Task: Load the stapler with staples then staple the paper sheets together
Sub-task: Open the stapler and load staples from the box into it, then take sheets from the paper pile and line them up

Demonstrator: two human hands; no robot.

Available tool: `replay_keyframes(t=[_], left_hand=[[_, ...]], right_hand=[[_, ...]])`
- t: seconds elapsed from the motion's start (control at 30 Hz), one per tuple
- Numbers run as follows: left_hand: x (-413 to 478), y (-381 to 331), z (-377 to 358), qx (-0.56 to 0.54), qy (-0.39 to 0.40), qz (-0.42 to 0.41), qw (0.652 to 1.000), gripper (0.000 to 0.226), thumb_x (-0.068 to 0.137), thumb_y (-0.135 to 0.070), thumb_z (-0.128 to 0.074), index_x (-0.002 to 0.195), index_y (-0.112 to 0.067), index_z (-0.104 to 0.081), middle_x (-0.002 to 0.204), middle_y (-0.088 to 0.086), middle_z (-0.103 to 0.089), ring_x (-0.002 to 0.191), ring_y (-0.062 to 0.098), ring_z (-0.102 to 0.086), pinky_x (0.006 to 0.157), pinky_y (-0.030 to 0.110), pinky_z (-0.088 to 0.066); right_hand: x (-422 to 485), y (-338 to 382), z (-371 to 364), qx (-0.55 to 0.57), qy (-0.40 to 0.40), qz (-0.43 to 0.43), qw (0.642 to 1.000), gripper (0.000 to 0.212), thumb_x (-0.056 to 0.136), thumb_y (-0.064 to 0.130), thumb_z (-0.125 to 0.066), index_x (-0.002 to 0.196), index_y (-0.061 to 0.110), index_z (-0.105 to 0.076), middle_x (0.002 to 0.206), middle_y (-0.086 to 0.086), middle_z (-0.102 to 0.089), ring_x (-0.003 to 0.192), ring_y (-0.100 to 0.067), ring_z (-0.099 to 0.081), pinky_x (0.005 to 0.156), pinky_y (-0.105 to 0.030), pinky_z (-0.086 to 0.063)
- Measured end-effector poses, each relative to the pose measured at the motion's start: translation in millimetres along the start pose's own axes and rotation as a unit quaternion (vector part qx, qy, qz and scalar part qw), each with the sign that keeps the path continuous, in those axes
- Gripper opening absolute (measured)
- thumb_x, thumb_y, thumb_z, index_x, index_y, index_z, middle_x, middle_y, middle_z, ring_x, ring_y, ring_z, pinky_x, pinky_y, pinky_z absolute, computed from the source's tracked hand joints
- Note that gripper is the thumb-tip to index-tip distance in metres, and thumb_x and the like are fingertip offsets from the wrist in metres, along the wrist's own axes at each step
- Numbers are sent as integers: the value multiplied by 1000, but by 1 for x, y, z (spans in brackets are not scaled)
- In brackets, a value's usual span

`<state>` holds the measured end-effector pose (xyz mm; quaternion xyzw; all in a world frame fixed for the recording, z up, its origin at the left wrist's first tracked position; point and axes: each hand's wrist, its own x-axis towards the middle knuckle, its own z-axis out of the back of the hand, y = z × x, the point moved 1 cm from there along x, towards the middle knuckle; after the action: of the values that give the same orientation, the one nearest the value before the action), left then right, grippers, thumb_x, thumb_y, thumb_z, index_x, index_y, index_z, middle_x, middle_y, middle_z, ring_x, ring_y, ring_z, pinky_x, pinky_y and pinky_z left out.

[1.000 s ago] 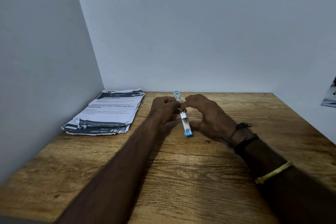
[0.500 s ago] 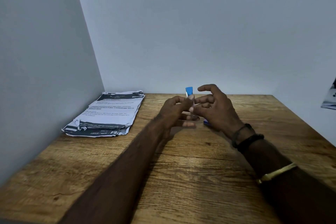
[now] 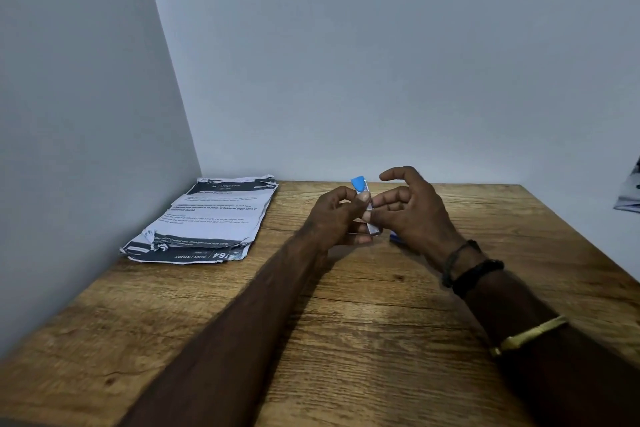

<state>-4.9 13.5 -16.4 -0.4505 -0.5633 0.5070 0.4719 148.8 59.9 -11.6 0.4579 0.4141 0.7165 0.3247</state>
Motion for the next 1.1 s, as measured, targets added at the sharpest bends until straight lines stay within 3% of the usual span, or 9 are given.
replay_keyframes(t=[0.13, 0.27, 0.37, 0.57, 0.7, 0.8, 0.83, 0.93, 1.1], left_hand=[[1, -4, 1, 35, 4, -1, 999, 25, 93, -34, -67, 102, -11, -68, 87, 4, -72, 86, 19, -70, 87, 45, -58], [0, -1, -2, 105, -40, -2, 994, 18, 88, -28, -68, 89, -10, -68, 88, 12, -71, 83, 21, -67, 79, 42, -57], [-2, -1, -2, 30, -18, 48, 998, 10, 89, -12, -62, 85, -4, -65, 82, 18, -68, 68, 20, -70, 65, 31, -59], [-6, -4, -10, -65, 30, 85, 994, 22, 91, 0, -46, 96, -9, -66, 80, 10, -70, 66, 16, -70, 71, 32, -62], [-3, -2, -1, 121, -67, 71, 988, 22, 84, -25, -61, 94, -7, -70, 98, 14, -73, 88, 28, -73, 79, 43, -62], [-7, -6, 5, 236, -146, 22, 960, 35, 83, -31, -63, 113, -15, -69, 118, 6, -70, 94, 18, -70, 72, 25, -59], [-7, -9, 8, 260, -161, 7, 952, 35, 84, -29, -62, 115, -15, -70, 121, 6, -70, 101, 19, -68, 79, 25, -57], [-9, -15, 14, 282, -171, -3, 944, 27, 85, -26, -60, 101, -12, -76, 112, 7, -75, 110, 24, -66, 93, 31, -52], [-9, -19, 28, 274, -200, 2, 941, 24, 86, -22, -59, 90, -5, -76, 100, 15, -76, 104, 31, -68, 89, 35, -54]], right_hand=[[1, -1, 1, -33, -24, 12, 999, 62, 71, 8, -87, 119, 28, -54, 93, -3, -75, 83, -17, -76, 68, -32, -62], [-1, -3, -5, -92, -18, 38, 995, 55, 74, 8, -80, 115, 34, -55, 89, 3, -76, 70, -3, -73, 53, -12, -50], [-2, -3, -11, -108, -19, 49, 993, 50, 75, 11, -79, 111, 39, -57, 87, 7, -75, 75, 1, -70, 56, -9, -50], [-5, -3, -16, -130, -10, 62, 990, 45, 76, 2, -79, 104, 35, -66, 103, 10, -71, 79, -1, -71, 54, -15, -54], [-10, -1, -18, -220, 2, 84, 972, 44, 73, 2, -84, 100, 33, -70, 102, 9, -70, 82, -4, -68, 62, -16, -49], [-15, 1, -23, -313, 24, 95, 945, 34, 74, 14, -86, 99, 35, -75, 93, 14, -73, 80, -4, -66, 65, -19, -44], [-16, 1, -24, -336, 35, 93, 937, 30, 74, 17, -87, 96, 35, -77, 89, 12, -74, 80, -8, -67, 66, -23, -46], [-16, 1, -28, -378, 61, 67, 921, 22, 75, 22, -87, 92, 33, -79, 88, 6, -77, 81, -14, -67, 69, -31, -49], [-10, 12, -34, -380, 56, 61, 921, 23, 78, 25, -86, 99, 28, -78, 95, 5, -75, 83, -13, -64, 71, -29, -43]])
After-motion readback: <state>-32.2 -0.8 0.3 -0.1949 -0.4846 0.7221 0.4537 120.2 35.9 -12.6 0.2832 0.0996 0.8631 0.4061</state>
